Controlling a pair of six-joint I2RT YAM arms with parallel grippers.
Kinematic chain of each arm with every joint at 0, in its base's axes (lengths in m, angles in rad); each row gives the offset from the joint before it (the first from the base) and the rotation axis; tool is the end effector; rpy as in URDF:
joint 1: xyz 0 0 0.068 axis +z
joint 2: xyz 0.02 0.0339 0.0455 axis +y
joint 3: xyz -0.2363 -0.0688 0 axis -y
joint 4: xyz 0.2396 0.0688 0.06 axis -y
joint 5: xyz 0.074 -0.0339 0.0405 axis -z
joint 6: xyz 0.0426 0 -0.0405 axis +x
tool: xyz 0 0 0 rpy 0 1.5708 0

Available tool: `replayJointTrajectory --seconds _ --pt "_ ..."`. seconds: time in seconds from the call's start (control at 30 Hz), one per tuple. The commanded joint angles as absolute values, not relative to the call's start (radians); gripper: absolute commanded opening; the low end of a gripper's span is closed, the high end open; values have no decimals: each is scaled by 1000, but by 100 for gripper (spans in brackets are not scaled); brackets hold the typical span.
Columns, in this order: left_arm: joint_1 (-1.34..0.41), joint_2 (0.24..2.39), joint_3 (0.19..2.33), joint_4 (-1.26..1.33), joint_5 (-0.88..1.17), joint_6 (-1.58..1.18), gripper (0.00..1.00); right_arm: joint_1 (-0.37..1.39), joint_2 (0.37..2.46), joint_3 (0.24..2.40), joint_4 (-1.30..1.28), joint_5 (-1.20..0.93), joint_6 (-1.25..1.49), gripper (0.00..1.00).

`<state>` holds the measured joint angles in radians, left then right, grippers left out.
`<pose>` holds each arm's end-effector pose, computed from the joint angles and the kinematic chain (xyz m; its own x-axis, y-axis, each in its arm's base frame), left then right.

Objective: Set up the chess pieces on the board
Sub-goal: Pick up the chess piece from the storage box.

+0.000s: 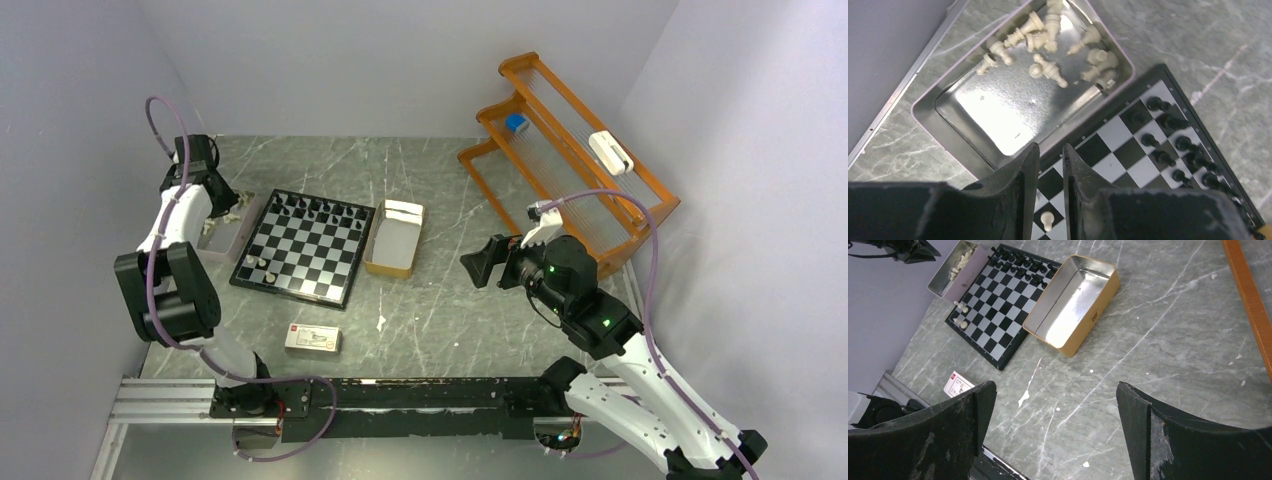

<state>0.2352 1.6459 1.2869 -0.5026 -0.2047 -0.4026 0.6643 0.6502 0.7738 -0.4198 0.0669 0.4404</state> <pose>0.3466 0.0920 0.2333 -0.5391 -0.5237 -0.6596 -0.6175 0.7784 -0.1132 0.1385 0.1049 0.3116 -0.4487 0.1889 -0.8735 -0.4129 0.8230 0.3901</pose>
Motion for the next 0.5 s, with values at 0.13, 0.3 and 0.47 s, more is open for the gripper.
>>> replayJointTrajectory --seconds 0.13,0.3,0.47 --pt "295 1789 1390 -425 -209 -401 27 670 631 763 -399 48 447 95" --pt "316 1874 1419 -398 -196 -403 27 670 643 772 -405 51 448 95" --pt "329 1951 1480 -417 -164 -382 25 670 656 789 -409 63 441 95"
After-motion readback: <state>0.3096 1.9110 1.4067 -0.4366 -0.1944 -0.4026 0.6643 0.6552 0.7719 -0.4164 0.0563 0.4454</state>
